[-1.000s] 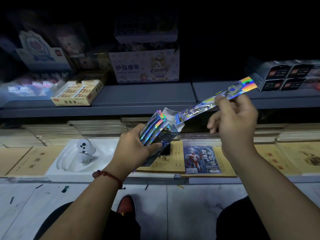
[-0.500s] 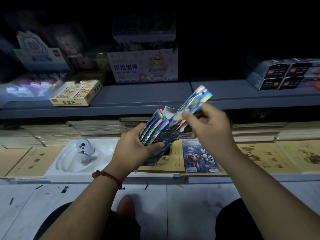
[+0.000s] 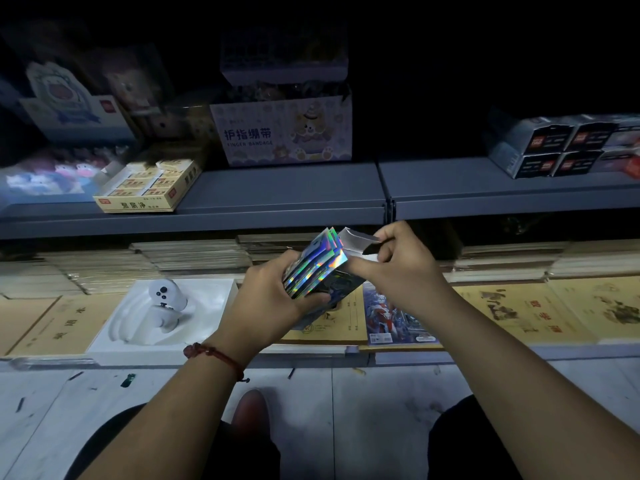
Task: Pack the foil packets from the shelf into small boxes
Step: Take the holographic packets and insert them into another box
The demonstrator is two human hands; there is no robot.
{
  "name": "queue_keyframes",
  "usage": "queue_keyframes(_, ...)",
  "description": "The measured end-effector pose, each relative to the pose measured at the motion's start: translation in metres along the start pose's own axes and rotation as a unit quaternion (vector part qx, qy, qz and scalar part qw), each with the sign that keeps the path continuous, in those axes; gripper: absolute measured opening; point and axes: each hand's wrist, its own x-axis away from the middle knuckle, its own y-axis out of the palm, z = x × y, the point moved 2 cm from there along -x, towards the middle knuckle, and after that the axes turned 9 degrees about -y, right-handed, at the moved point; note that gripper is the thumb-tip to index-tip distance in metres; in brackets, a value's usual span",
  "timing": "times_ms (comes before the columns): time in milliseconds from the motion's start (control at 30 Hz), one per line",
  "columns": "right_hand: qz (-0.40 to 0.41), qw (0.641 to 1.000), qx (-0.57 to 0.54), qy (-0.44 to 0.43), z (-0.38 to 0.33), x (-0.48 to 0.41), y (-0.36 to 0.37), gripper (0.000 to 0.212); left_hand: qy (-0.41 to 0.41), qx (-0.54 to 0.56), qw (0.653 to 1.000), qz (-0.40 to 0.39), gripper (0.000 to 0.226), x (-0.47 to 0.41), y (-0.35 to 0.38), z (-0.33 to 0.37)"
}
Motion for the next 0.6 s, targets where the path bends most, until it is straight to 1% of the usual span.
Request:
queue_keyframes(100, -0.008, 0.999, 0.017, 0.028, -0.0005, 0.0016, 0.0001, 0.047, 0.025, 0.002, 1.0, -0.01, 0.039, 0.0023, 0.0013, 0.0048)
queue_keyframes(200, -0.011, 0.998, 0.038, 0.047, -0.0018, 0.0032, -0.0026, 0.04, 0.037, 0.006, 0.999, -0.017, 0.04, 0.0042, 0.0027, 0.0076)
queue_keyframes(267, -0.028, 0.998, 0.027, 0.055, -0.0016, 0.0041, -0.0033, 0.029, 0.042, 0.006, 0.999, -0.016, 0.041, 0.0047, 0.0026, 0.0082)
queue_keyframes(333, -0.042, 0.998, 0.018, 0.04, -0.0025, 0.0054, -0.0029, 0.015, 0.046, 0.003, 0.999, -0.017, 0.041, 0.0051, 0.0022, 0.0091)
queue_keyframes(367, -0.042, 0.998, 0.025, 0.028, -0.0036, 0.0062, -0.003, 0.012, 0.049, 0.002, 0.999, -0.018, 0.041, 0.0052, 0.0021, 0.0091)
queue_keyframes(433, -0.036, 0.999, 0.037, 0.017, -0.0053, 0.0066, -0.003, 0.012, 0.053, 0.002, 0.998, -0.018, 0.042, 0.006, 0.0018, 0.0095)
queue_keyframes(600, -0.035, 0.999, 0.019, 0.03, -0.0066, 0.0052, -0.0038, 0.015, 0.061, 0.002, 0.998, -0.014, 0.044, 0.0075, 0.0016, 0.0102)
